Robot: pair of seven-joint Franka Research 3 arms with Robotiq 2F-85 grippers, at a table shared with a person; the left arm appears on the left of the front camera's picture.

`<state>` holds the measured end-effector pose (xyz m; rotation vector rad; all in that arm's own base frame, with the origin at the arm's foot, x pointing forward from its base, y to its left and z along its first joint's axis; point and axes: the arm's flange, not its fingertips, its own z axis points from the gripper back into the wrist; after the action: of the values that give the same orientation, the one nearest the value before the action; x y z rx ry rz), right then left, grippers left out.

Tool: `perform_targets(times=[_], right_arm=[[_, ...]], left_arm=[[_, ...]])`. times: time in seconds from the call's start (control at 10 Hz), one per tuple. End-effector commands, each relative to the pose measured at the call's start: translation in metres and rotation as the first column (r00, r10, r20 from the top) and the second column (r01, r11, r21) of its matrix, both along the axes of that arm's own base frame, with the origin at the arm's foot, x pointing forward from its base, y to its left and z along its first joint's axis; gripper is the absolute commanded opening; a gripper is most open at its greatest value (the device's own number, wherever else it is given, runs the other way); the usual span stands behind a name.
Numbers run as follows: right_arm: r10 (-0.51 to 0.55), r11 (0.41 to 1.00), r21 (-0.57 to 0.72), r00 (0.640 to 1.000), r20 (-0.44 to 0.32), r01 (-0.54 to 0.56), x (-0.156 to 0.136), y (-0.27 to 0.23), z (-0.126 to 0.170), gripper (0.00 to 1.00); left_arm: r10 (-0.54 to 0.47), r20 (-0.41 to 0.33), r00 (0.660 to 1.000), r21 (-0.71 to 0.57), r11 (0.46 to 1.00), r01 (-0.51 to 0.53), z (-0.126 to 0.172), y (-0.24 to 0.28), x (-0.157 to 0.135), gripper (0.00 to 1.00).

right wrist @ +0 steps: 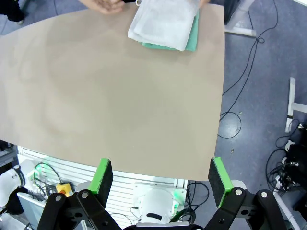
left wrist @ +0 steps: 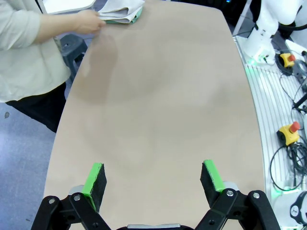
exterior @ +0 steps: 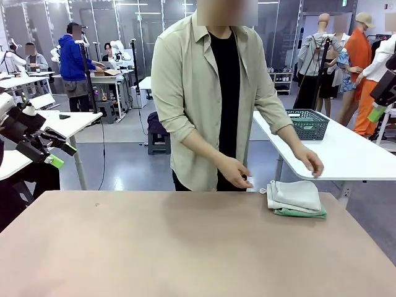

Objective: Fold the towels and place them in the basket.
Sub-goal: Stack the folded Towel with hook on the right side of the table.

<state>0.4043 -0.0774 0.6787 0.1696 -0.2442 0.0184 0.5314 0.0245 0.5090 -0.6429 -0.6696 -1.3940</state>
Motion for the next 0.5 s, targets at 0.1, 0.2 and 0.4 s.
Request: perform_targets(times=[0.1,0.2,0.4], right_arm=[[-0.007,1.0,0.0,0.998,0.064,0.007,-0.02,-0.011,0.043,1.0],[0.003,1.0,0.024,0.998,0.064,-0.004,-0.033,-0.02,0.073,1.0],[-0.007,0.999,0.047,0.998,0.064,0.004,-0.048,-0.023,0.108,1.0]], left_arm=[[0.032,0.012,0.999,0.103,0.994,-0.033,0.069,0.017,0.0,1.0],[0.139,-0.018,0.99,0.237,0.963,-0.131,0.121,0.03,-0.003,1.0],[0.402,-0.055,0.914,0.313,0.876,-0.366,0.183,0.052,-0.009,1.0]])
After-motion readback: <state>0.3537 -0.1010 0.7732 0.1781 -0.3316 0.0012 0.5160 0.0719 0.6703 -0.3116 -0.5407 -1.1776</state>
